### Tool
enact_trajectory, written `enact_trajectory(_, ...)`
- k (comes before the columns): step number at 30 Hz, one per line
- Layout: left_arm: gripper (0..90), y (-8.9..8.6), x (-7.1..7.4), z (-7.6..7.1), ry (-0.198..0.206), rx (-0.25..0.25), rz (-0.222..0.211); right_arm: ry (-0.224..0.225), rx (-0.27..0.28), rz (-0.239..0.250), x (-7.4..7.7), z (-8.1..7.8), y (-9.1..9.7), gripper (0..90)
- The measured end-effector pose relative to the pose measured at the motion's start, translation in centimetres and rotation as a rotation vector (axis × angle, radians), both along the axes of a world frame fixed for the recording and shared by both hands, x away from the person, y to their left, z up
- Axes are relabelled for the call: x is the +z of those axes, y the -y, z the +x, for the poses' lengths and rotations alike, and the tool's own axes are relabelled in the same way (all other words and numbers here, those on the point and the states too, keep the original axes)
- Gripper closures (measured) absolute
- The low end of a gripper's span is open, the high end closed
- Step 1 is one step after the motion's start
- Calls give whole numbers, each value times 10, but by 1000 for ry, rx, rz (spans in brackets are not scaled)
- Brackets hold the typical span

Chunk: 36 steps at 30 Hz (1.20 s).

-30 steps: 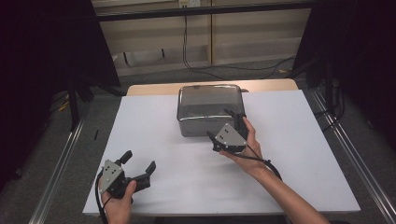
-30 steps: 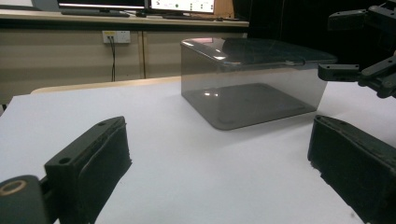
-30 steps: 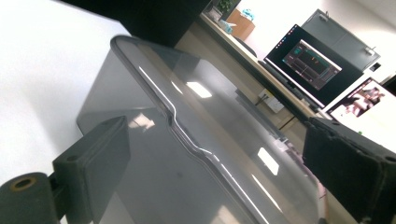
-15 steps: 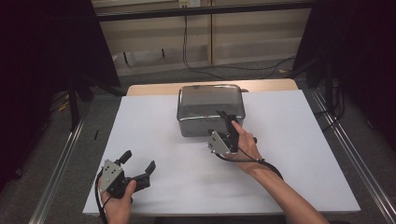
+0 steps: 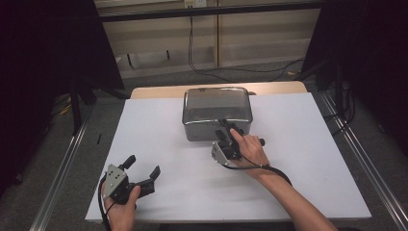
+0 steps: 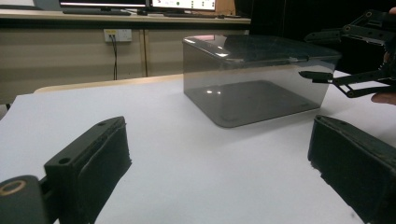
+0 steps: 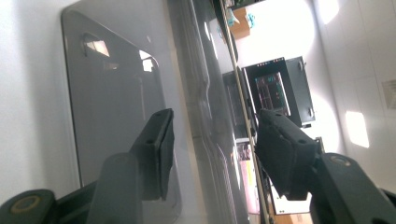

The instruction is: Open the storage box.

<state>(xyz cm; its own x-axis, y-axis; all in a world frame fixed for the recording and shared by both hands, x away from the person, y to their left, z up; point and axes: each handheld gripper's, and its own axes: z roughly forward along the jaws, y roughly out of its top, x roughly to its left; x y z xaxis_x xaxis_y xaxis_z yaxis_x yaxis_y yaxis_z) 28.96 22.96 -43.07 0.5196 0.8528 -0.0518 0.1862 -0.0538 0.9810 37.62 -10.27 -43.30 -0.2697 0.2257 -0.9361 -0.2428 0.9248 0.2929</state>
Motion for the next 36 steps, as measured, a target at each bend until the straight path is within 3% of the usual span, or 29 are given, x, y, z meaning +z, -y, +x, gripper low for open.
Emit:
enact_trajectory(6,52,0,0,0,-2,0,0,9,-18,-63,-5,1,-3,585)
enact_trajectory(18,52,-2,0,0,3,5,-1,22,-27,-83,-2,0,-5,767)
enact_trajectory(23,52,-1,0,0,2,0,8,40,-23,-116,-3,0,-6,782)
enact_trajectory(36,52,0,0,1,4,-5,16,55,-15,-106,0,-1,-5,798)
